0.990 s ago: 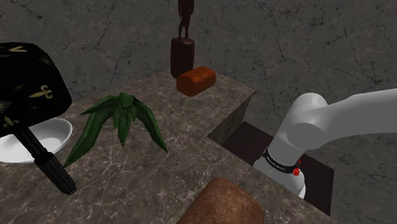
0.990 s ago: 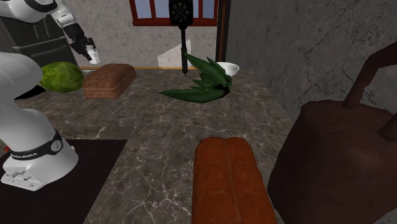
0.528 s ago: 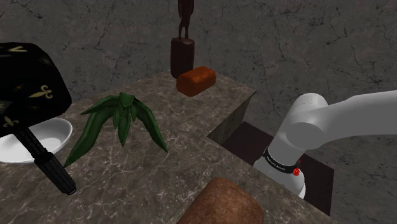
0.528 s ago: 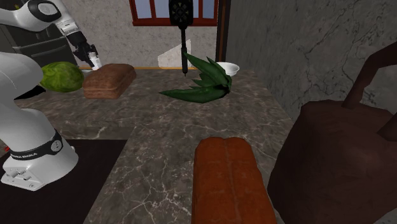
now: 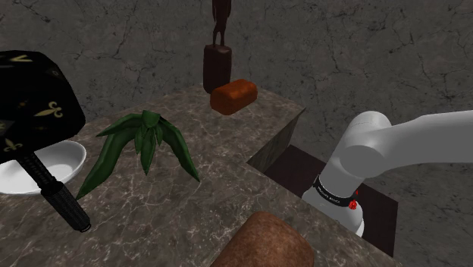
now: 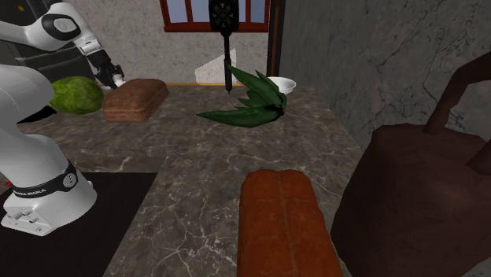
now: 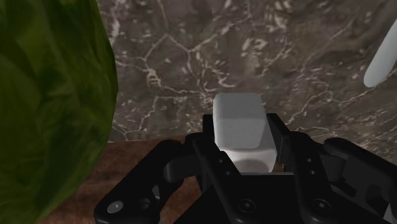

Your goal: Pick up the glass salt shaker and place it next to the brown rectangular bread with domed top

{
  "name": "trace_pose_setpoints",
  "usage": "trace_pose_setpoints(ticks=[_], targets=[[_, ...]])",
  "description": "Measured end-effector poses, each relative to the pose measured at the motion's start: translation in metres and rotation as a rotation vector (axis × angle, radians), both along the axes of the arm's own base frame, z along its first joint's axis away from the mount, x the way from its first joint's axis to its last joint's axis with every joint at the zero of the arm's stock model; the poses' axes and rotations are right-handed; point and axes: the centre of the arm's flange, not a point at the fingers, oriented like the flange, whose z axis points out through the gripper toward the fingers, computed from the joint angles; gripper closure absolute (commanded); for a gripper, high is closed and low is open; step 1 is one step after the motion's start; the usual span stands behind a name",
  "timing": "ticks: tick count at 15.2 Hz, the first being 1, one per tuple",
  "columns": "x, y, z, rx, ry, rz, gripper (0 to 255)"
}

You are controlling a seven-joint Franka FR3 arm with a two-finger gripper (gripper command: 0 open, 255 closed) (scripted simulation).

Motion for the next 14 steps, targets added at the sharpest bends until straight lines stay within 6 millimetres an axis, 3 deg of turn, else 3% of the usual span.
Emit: trace_pose_setpoints(ticks=[7, 8, 14], targets=[[-0.0004, 0.0008, -0.0084, 0.000, 0.000, 0.000, 255], [-0.0004, 0.0008, -0.0084, 0.000, 0.000, 0.000, 0], [-0.0004, 0.0008, -0.0083, 0.000, 0.000, 0.000, 0]])
